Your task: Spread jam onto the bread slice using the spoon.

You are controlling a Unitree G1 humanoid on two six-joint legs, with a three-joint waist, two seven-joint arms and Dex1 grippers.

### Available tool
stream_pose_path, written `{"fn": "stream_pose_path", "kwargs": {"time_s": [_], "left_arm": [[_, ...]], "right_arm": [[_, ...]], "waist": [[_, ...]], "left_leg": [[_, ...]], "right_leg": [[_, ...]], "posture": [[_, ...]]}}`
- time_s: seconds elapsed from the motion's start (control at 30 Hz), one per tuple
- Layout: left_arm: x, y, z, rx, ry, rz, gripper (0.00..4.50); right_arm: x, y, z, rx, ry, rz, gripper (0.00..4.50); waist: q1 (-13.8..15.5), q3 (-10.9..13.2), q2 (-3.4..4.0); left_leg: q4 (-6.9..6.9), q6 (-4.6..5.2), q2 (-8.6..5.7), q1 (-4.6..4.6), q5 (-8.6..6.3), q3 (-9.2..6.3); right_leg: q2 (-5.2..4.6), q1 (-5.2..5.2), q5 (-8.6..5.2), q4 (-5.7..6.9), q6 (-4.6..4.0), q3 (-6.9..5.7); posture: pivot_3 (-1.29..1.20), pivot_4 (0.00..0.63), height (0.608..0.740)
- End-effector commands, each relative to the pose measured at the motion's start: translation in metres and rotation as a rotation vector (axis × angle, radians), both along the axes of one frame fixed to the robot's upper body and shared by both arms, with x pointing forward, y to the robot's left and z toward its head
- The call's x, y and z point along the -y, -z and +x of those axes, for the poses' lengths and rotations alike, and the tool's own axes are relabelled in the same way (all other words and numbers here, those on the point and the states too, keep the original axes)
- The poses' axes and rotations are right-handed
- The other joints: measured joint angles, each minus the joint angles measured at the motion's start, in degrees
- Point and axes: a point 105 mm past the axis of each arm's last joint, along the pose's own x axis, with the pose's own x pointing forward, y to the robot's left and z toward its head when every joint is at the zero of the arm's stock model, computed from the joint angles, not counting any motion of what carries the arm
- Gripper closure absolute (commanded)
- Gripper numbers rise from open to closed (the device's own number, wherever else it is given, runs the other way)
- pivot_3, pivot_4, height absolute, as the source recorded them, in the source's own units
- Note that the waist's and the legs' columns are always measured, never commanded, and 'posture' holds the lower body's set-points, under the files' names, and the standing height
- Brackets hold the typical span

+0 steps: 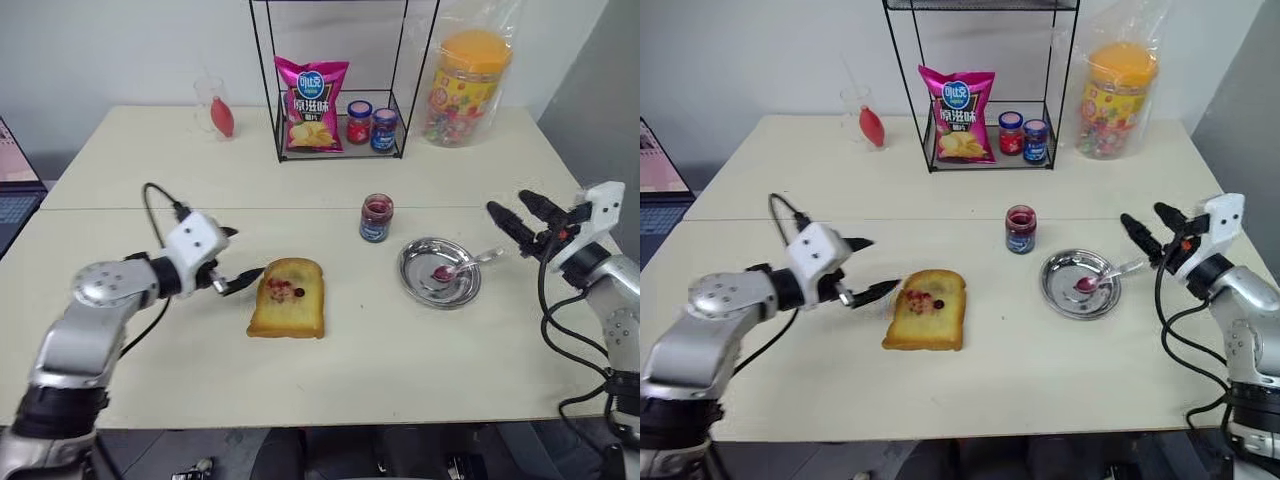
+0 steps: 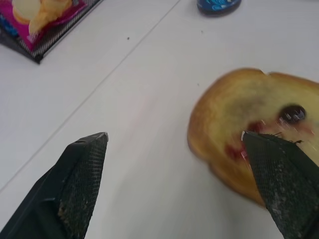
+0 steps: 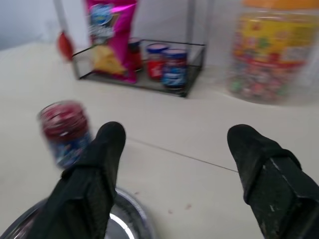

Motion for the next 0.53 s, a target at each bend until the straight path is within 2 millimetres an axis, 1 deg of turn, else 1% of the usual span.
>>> {"fn": "stream_pose_path", "kwargs": {"time_s": [0.03, 0.13, 0.27, 0.37, 0.43, 0.53], "left_arm": [[-0.010, -0.010, -0.031, 0.006, -0.021, -0.011, 0.00], [-0.021, -0.005, -0.049, -0.012, -0.064, 0.011, 0.00], [-0.027, 0.000, -0.063, -0.060, -0.068, 0.003, 0.00], [-0.031, 0.003, -0.069, -0.083, -0.075, 0.004, 0.00], [-0.034, 0.005, -0.069, -0.096, -0.082, 0.015, 0.00], [-0.036, 0.005, -0.068, -0.093, -0.082, -0.004, 0.00]], "right_arm": [[-0.022, 0.001, -0.029, -0.065, -0.249, -0.164, 0.04], [-0.021, 0.010, -0.049, -0.143, -0.354, -0.238, 0.04], [-0.016, 0.017, -0.062, -0.197, -0.388, -0.258, 0.04], [-0.012, 0.027, -0.070, -0.240, -0.398, -0.290, 0.04], [-0.010, 0.030, -0.070, -0.243, -0.389, -0.300, 0.04], [-0.012, 0.032, -0.069, -0.236, -0.388, -0.306, 0.04]], "waist": [[0.16, 0.00, 0.00], [0.52, 0.01, -0.04], [0.57, 0.01, -0.06], [0.52, 0.01, -0.06], [0.47, 0.01, -0.06], [0.36, 0.01, -0.05]], "left_leg": [[-0.01, 0.00, 0.00, 0.03, 0.00, 0.02], [0.05, 0.00, -0.01, 0.02, 0.00, -0.04], [0.09, 0.00, -0.02, 0.14, 0.00, -0.05], [0.20, 0.02, -0.01, 0.22, 0.01, 0.00], [0.32, 0.03, 0.01, 0.23, 0.02, 0.01], [0.62, 0.02, 0.04, 0.15, 0.01, 0.06]], "right_leg": [[-0.06, 0.02, -0.01, -0.01, 0.01, 0.01], [-0.06, 0.06, -0.02, -0.01, 0.02, -0.05], [-0.06, 0.20, -0.07, -0.02, 0.09, -0.06], [-0.03, 0.23, -0.18, 0.03, 0.28, -0.01], [-0.01, 0.27, -0.16, 0.07, 0.30, 0.00], [0.03, 0.28, -0.07, 0.09, 0.39, 0.06]], "posture": [[0.00, 0.150, 0.740], [0.00, 0.150, 0.740], [0.00, 0.150, 0.740], [0.00, 0.150, 0.740], [0.00, 0.150, 0.740], [0.00, 0.150, 0.740]]}}
